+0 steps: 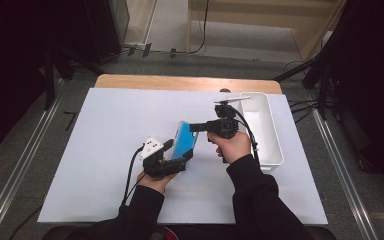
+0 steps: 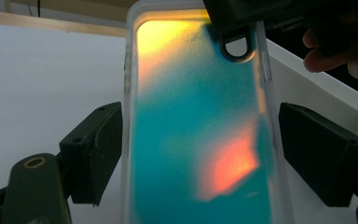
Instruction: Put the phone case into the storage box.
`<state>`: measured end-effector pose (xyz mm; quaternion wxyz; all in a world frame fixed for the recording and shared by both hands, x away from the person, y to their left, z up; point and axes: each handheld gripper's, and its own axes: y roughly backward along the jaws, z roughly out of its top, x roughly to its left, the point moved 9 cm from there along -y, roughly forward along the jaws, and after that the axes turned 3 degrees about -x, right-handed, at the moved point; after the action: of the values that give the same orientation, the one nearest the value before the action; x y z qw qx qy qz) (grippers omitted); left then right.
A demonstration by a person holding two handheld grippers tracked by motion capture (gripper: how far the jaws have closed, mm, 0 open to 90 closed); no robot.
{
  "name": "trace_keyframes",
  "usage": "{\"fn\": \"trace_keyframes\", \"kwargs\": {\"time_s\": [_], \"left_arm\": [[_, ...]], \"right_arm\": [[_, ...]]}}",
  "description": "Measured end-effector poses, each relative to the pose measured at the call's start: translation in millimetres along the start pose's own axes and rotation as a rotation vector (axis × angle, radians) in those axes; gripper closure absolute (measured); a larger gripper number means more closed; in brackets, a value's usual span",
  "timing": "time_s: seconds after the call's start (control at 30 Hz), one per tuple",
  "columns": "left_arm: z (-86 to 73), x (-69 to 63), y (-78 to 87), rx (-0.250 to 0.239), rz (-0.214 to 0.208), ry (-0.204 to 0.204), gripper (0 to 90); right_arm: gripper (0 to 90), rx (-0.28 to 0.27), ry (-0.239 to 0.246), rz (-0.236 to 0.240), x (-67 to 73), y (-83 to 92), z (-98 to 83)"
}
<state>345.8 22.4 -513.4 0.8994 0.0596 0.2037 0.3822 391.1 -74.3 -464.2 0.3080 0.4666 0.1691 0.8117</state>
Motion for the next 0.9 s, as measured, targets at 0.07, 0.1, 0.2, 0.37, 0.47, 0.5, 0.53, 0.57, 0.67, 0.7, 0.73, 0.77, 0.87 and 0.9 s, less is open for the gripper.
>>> {"fn": "trace_keyframes", "kwargs": {"time_s": [0.07,0.1,0.2,0.37,0.47,0.5,0.53,0.57,0.67,0.7,0.73,0.77,0.87,0.9], "left_arm": [[0.0,-1.0,-0.7,0.009,-0.007,0.011,15.7],[0.2,-1.0,-0.5,0.014,-0.012,0.007,15.4],[0.2,-1.9,-0.8,0.035,-0.021,0.024,14.7],[-4.1,-1.2,-1.6,0.089,-0.032,0.038,10.8],[-4.0,-1.5,-1.6,0.1,-0.039,0.046,10.8],[-3.6,-1.4,-1.5,0.101,-0.038,0.049,10.8],[-3.3,-1.9,-1.2,0.106,-0.043,0.056,10.8],[-3.3,-1.8,-1.1,0.112,-0.042,0.055,10.8],[-1.6,-1.3,-0.2,0.121,-0.053,0.051,10.9],[-1.2,-1.3,-0.2,0.122,-0.056,0.057,11.2],[-0.8,-0.9,0.2,0.125,-0.063,0.06,11.3],[-0.3,-0.4,1.1,0.132,-0.066,0.057,11.3],[1.5,0.6,2.1,0.153,-0.076,0.052,12.4],[2.3,0.9,2.4,0.156,-0.073,0.051,12.4]], "right_arm": [[77.3,0.0,0.0,0.005,1.3,0.7,0.2],[77.4,0.0,0.0,0.013,2.4,0.9,0.3],[77.6,0.002,0.003,0.02,3.9,1.5,0.4],[77.7,-0.004,0.007,0.019,3.7,3.5,1.2],[77.6,-0.012,0.011,0.015,2.6,5.7,2.5],[77.7,-0.012,0.015,0.015,2.1,6.2,2.7],[77.6,-0.021,0.012,0.011,1.9,7.0,3.6],[77.6,-0.025,0.02,0.004,1.0,8.3,4.3],[77.6,-0.048,0.048,-0.025,-1.8,11.0,6.9],[77.6,-0.059,0.061,-0.034,-2.4,12.6,8.2],[77.6,-0.062,0.065,-0.039,-2.7,13.6,8.6],[77.6,-0.075,0.08,-0.043,-3.6,14.4,10.0],[77.6,-0.094,0.116,-0.059,-3.8,17.9,11.7],[77.6,-0.099,0.13,-0.067,-3.4,18.8,12.0]]}}
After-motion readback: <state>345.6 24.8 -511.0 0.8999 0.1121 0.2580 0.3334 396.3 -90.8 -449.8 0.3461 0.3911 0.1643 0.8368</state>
